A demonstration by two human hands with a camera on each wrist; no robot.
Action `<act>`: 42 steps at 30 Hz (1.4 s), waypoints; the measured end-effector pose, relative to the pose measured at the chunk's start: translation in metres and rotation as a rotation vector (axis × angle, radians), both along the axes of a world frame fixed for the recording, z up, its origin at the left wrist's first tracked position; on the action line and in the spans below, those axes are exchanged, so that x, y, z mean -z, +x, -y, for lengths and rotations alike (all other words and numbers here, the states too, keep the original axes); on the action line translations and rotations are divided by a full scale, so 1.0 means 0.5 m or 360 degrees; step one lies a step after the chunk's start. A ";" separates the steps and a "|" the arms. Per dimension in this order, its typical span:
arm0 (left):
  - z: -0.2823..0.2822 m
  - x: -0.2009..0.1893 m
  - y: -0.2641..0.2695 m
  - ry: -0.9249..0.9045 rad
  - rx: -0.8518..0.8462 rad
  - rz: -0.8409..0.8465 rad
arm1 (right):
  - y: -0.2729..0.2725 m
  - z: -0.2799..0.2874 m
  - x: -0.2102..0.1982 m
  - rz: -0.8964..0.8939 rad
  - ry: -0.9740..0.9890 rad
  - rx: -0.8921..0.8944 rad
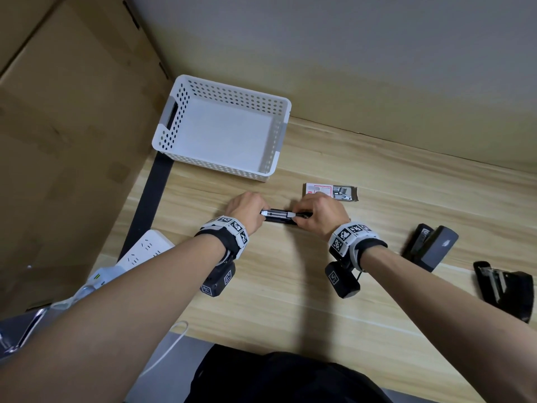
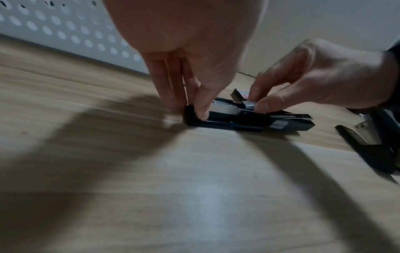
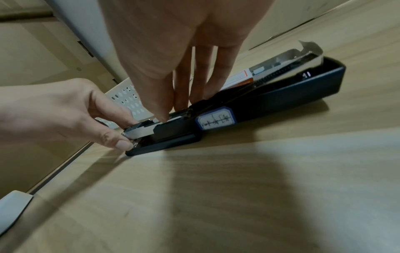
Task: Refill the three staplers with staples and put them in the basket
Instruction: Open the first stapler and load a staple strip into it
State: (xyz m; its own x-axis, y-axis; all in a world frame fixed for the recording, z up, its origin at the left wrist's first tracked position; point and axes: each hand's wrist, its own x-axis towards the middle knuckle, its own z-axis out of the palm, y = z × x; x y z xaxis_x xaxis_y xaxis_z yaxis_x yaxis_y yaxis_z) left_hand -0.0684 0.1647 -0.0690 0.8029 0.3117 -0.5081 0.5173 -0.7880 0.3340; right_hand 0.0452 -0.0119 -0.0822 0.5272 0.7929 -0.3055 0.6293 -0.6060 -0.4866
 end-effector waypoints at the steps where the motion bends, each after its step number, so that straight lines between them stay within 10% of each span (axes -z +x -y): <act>1: 0.001 -0.001 0.000 0.0002 0.0002 0.0000 | 0.000 0.001 0.000 -0.0005 -0.0007 -0.0009; 42: 0.044 -0.019 -0.010 0.0033 0.0085 -0.0078 | -0.033 0.007 -0.008 0.0032 -0.0192 -0.0045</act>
State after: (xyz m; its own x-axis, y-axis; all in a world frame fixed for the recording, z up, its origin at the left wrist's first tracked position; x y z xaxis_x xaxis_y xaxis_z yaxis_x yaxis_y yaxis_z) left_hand -0.0736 0.1427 -0.0596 0.7928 0.2802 -0.5412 0.4899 -0.8213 0.2924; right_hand 0.0286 -0.0156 -0.0784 0.5121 0.7658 -0.3889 0.6561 -0.6410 -0.3983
